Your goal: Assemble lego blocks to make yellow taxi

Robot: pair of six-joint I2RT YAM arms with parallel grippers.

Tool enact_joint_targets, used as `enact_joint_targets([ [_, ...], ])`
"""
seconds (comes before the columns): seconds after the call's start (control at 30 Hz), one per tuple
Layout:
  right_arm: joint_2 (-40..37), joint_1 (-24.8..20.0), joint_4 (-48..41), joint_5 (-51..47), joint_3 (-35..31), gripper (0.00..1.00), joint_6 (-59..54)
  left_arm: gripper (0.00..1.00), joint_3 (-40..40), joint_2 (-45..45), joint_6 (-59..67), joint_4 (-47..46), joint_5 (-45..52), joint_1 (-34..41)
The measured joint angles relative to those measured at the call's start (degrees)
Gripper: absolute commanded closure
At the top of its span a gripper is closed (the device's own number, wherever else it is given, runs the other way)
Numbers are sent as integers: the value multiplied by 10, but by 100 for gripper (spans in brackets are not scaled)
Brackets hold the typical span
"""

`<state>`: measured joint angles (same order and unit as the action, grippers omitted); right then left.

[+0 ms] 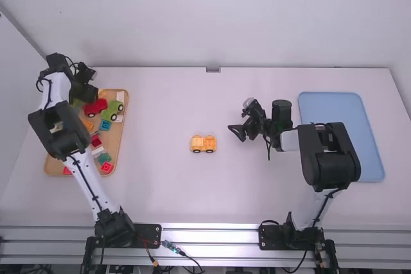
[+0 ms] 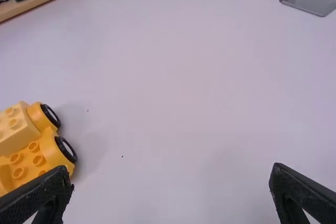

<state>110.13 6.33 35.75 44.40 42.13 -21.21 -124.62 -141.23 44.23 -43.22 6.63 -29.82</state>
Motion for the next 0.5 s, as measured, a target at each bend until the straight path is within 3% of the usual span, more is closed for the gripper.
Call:
enact_joint_targets([
  [0.2, 0, 0, -1, 0, 0, 1, 1, 37, 3, 0, 3, 48, 11, 20],
  [0.5, 0, 0, -1, 0, 0, 1, 1, 36, 40, 0, 4, 69, 12, 23],
])
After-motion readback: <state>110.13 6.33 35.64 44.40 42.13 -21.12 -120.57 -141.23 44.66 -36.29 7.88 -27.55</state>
